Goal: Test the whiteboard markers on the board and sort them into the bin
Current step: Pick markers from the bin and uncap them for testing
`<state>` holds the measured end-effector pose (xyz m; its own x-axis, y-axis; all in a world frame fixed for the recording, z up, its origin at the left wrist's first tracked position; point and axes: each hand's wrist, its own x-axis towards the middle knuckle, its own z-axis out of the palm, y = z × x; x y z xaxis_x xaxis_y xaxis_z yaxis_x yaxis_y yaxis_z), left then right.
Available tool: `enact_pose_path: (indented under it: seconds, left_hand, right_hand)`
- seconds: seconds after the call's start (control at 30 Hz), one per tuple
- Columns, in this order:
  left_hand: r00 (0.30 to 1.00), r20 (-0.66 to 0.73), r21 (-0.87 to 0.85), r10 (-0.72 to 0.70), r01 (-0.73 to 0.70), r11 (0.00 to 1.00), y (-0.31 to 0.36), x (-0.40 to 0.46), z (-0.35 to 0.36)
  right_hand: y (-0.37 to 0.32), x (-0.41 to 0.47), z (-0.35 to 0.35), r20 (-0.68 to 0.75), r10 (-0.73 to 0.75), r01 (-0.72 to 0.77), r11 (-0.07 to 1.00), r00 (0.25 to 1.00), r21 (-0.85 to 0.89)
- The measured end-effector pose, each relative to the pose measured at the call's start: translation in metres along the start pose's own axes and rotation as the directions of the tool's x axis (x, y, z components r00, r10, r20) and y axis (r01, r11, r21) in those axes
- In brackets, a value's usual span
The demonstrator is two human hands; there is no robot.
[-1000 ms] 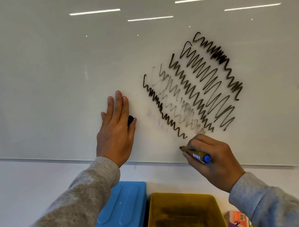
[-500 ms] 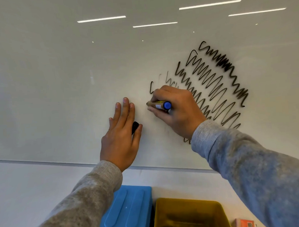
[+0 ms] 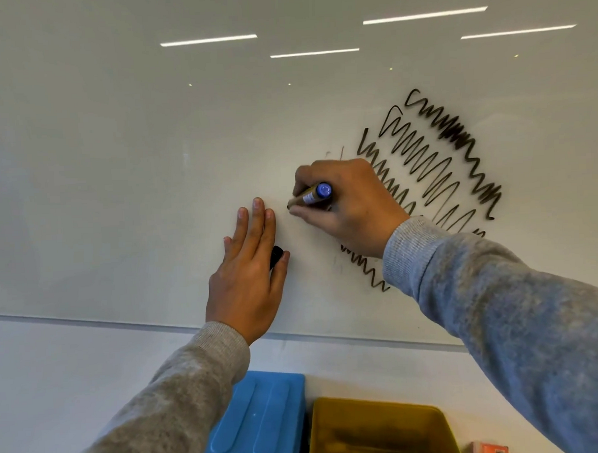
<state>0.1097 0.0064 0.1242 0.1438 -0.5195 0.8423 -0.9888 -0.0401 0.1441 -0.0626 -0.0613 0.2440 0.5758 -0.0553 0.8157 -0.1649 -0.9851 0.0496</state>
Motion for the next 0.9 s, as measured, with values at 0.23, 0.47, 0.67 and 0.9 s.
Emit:
enact_pose_path:
  seconds: [0.23,0.47,0.67,0.9]
  left_hand:
    - [1.000,0.014,0.009,0.007,-0.007,1.000,0.001,0.000,0.000]
    - [1.000,0.020,0.017,0.010,-0.011,1.000,0.000,-0.001,0.000]
    - [1.000,0.029,0.021,0.008,-0.009,1.000,0.001,-0.001,0.001]
    - [0.999,0.036,0.025,0.010,-0.011,1.000,0.000,-0.002,0.003]
  right_hand:
    - [0.004,-0.027,0.001,-0.039,-0.004,0.003,1.000,0.999,-0.013]
    - [0.013,-0.072,0.002,0.021,0.077,-0.078,0.993,0.997,0.083]
    - [0.016,-0.090,-0.001,0.022,0.094,-0.095,0.993,0.995,0.074]
    - [0.019,-0.109,-0.007,0.100,0.091,-0.095,0.995,0.991,0.037]
